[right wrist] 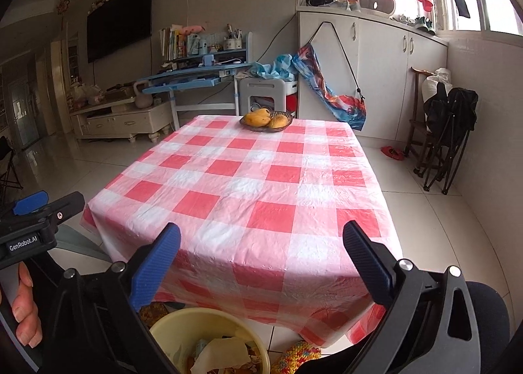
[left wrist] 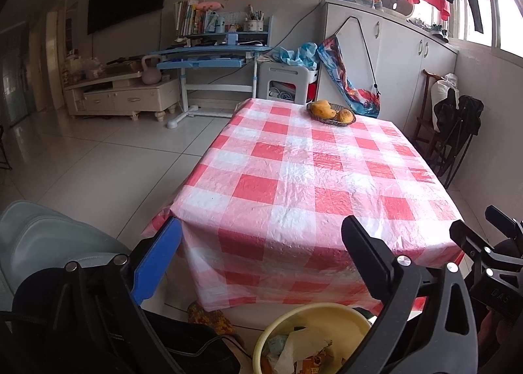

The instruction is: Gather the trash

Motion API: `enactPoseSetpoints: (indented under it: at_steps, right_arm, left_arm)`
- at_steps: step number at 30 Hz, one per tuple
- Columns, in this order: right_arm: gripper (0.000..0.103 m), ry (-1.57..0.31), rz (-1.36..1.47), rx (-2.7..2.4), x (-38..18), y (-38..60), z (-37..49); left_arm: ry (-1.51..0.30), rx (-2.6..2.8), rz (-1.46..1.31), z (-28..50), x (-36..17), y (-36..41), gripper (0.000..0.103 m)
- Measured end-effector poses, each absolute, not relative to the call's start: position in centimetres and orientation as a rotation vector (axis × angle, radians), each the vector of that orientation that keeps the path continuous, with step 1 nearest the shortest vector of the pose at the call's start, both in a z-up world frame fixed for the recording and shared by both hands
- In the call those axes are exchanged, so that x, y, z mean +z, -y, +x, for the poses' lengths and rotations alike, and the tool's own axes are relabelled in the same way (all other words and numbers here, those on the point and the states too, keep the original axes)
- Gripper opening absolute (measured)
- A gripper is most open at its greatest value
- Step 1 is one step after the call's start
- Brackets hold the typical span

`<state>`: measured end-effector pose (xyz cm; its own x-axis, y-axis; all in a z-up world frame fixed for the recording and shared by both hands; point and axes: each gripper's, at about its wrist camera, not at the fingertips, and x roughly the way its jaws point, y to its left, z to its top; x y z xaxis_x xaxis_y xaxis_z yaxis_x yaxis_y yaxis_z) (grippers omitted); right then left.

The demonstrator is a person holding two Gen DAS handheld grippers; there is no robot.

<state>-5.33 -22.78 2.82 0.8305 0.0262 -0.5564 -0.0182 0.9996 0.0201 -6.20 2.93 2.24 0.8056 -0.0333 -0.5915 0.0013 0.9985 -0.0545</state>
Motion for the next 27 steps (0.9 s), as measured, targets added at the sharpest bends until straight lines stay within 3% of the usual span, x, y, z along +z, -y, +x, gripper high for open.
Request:
enactPoseSetpoints:
  at_steps: [27]
  right_arm:
    - [0.095,-0.588,-0.01,-0.005,2.36,22.61,-5.27]
  left_arm:
    - [-0.628,-0.007,-0.039,-6.19,2.43,-2.78,0.096]
